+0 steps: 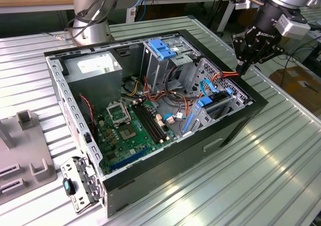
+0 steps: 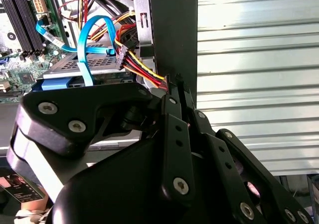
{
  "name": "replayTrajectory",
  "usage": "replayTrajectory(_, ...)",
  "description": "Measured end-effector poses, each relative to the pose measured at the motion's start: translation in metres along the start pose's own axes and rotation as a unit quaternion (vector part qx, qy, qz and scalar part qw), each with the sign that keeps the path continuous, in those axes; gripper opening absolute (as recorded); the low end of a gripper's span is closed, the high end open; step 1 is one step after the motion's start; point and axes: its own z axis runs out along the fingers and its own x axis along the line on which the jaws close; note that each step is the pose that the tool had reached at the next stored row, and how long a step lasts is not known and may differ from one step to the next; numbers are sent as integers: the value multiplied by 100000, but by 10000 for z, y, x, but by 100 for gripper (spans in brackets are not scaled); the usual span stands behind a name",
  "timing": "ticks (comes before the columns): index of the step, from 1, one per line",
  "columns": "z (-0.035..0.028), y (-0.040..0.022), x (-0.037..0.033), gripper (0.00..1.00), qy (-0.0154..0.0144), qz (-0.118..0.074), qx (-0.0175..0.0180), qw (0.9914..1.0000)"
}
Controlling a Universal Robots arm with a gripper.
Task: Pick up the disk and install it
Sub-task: 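Insert the second disk wire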
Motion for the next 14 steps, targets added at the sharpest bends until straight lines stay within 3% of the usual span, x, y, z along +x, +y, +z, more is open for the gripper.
replayTrajectory(7,-3,2,-4,16,14,-6,-16,100000)
replayTrajectory(14,-3,54,-77,16,12,2,-13,100000)
